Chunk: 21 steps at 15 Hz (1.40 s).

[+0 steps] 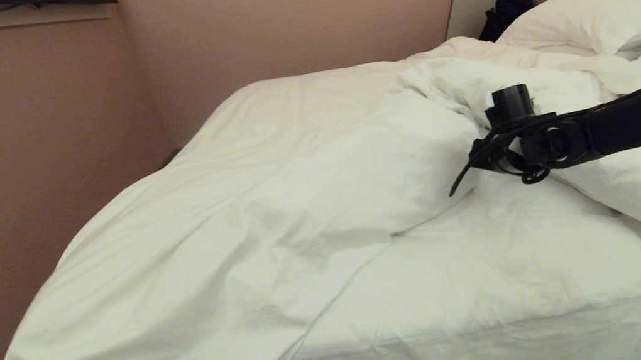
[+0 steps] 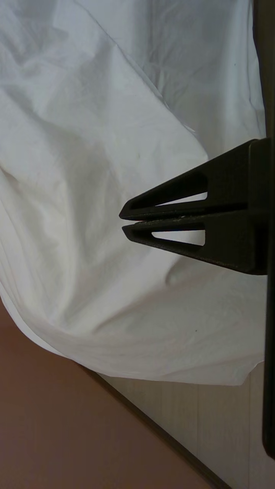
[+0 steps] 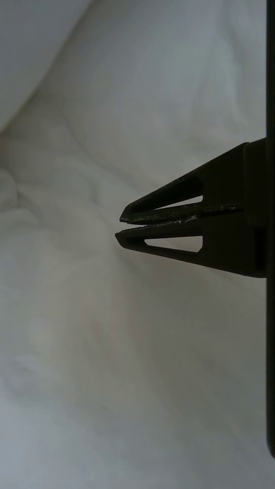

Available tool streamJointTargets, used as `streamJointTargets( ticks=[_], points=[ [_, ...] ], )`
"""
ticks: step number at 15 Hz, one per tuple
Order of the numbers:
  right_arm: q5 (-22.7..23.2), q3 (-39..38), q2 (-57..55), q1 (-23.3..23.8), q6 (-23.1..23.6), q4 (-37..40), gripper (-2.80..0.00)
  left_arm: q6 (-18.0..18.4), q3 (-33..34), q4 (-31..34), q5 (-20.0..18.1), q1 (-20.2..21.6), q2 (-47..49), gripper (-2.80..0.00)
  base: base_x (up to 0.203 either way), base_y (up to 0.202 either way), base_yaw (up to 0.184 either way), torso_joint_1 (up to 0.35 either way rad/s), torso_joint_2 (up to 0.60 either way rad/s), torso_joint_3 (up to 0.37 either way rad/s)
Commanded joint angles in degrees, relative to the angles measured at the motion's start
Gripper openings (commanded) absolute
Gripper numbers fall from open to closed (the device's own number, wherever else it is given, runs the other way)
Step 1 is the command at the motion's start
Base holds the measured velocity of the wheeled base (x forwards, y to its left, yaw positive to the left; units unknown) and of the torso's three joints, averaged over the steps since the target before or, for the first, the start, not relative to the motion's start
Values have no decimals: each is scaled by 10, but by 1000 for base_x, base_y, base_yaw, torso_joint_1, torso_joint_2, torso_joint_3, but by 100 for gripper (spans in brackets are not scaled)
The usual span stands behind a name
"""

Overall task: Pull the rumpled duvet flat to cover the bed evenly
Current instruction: Flatten the corners of the folded blanket

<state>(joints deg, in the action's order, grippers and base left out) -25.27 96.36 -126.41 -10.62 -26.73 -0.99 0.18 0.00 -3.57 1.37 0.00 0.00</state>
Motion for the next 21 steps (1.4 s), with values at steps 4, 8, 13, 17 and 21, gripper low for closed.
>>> streamJointTargets(
  ticks=[4, 8, 13, 17, 21],
  points=[
    [-3, 15, -25, -5, -2, 0, -280, 0, 0, 0, 0, 0, 0, -280, 0, 0, 0, 0, 0, 0],
    [-3, 18, -31, -5, -1, 0, -280, 0, 0, 0, 0, 0, 0, -280, 0, 0, 0, 0, 0, 0],
    [-3, 23, -31, -4, -1, 0, 0, 0, 0, 0, 0, 0, 0, -280, 0, 0, 0, 0, 0, 0],
    [-13, 23, -25, -2, 0, 1, 0, 0, 0, 0, 0, 0, 0, -280, 0, 0, 0, 0, 0, 0],
    [-32, 28, -46, -5, 0, -1, 0, 0, 0, 0, 0, 0, 0, -280, 0, 0, 0, 0, 0, 0]
  ],
)
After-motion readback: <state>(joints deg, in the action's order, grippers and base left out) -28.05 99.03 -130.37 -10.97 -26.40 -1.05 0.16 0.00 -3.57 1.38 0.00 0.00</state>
